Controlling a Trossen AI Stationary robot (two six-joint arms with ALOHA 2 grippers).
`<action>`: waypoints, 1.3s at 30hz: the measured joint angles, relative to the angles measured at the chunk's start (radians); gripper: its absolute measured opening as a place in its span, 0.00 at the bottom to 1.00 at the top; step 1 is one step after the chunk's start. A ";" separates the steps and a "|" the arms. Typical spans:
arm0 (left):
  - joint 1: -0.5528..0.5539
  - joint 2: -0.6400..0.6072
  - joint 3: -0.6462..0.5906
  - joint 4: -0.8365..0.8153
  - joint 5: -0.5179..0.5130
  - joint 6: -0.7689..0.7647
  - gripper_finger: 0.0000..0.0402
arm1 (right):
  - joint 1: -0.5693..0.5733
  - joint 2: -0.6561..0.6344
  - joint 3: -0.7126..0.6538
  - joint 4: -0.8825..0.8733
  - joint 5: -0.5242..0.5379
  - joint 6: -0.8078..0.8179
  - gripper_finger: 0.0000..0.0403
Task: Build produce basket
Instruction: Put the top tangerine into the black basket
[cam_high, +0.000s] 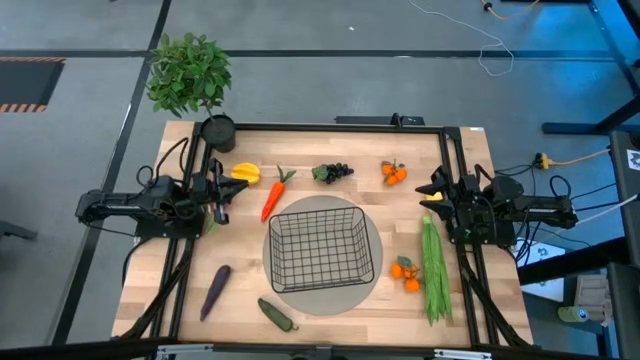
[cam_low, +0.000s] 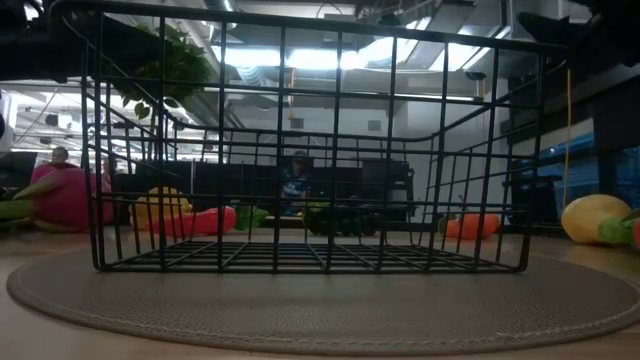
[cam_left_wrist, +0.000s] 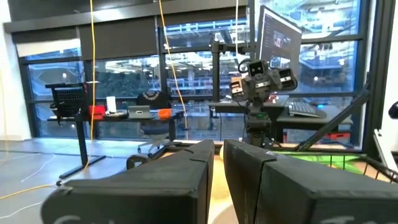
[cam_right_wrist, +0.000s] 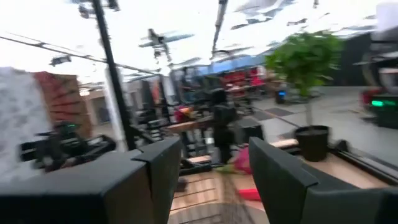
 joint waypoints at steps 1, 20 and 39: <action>0.000 0.000 0.000 -0.004 0.001 0.003 0.07 | 0.000 0.001 0.000 -0.007 0.028 0.001 0.47; 0.000 0.000 0.000 -0.019 -0.210 -0.042 0.25 | 0.000 0.001 -0.001 0.008 0.129 -0.144 0.47; 0.000 0.000 0.000 -0.029 -0.412 0.034 0.26 | 0.000 0.002 -0.001 -0.062 0.012 -0.120 0.47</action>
